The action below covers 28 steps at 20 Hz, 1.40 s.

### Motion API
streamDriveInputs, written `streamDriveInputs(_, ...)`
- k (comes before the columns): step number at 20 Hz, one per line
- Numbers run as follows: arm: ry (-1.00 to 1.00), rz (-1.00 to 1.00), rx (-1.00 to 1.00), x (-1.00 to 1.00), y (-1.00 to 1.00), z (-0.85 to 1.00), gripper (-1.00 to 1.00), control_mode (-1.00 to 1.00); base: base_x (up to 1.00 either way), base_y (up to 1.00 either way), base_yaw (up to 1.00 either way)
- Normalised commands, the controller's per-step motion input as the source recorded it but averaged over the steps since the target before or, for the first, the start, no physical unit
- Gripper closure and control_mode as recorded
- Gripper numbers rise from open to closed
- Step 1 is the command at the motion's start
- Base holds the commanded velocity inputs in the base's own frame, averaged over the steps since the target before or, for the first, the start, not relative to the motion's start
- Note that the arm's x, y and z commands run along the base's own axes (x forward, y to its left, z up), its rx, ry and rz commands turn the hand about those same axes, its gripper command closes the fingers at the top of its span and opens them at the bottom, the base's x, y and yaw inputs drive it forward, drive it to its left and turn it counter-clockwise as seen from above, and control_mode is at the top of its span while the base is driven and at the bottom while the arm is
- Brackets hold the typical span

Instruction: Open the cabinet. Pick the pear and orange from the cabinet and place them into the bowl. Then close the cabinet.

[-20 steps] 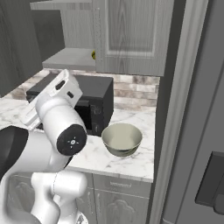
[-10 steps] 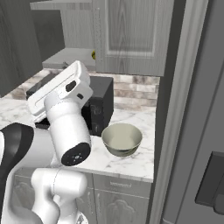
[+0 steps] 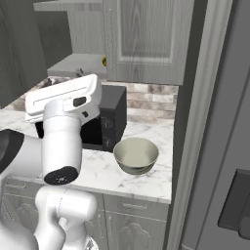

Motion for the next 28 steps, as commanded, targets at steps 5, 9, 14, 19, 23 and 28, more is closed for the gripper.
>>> streamDriveInputs(5,0.15,-0.05,0.15,0.18,0.00,-0.17,-1.00,-1.00,0.00,0.00,0.00)
streamDriveInputs(9,0.09,-0.07,0.32,0.30,-0.02,-0.06,-1.00,-1.00,0.00,0.00,0.00)
streamDriveInputs(14,0.01,-0.03,0.30,0.62,0.00,-0.02,-1.00,-1.00,0.00,0.00,0.00)
streamDriveInputs(19,0.00,0.00,0.05,0.48,-0.07,0.00,-1.00,-1.00,0.00,0.00,0.00)
streamDriveInputs(23,0.01,0.00,0.00,0.53,-0.02,0.00,-1.00,-1.00,0.00,0.00,0.00)
streamDriveInputs(28,0.02,0.00,0.00,0.60,-0.03,0.00,-1.00,-1.00,0.00,0.00,0.00)
